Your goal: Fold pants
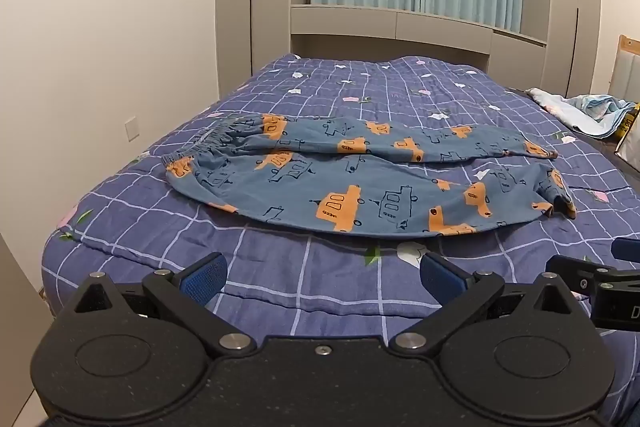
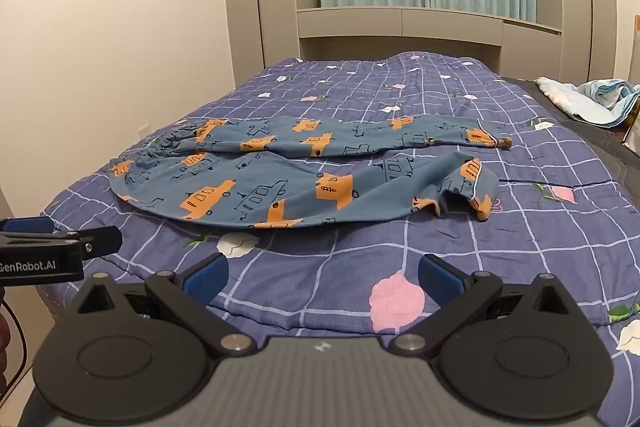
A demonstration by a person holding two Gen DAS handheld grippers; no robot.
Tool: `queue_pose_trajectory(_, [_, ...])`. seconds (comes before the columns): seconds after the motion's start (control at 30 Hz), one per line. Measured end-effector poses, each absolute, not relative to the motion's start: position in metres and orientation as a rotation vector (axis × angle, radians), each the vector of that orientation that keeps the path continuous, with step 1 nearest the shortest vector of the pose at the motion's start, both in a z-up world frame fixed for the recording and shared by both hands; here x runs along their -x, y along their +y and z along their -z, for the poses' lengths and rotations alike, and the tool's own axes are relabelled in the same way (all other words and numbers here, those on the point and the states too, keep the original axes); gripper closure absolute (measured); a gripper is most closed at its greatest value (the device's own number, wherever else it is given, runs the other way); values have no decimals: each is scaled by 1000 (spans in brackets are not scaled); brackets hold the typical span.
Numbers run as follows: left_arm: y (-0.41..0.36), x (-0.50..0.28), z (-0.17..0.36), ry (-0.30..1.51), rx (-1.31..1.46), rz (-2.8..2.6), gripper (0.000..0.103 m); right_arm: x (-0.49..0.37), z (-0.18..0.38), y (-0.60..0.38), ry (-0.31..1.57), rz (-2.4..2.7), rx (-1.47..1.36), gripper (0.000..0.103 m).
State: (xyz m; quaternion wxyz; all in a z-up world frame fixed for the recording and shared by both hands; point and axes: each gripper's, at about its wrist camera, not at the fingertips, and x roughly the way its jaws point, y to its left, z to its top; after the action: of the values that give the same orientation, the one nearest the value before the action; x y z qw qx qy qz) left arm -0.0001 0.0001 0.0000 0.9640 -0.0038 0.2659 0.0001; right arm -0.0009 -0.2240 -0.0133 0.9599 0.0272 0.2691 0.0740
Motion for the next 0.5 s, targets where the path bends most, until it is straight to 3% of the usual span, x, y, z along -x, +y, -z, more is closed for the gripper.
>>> queue_pose_trajectory(0.5, [0,0,0,539,5,0,1,1,12,-226,546,-151,-57,0])
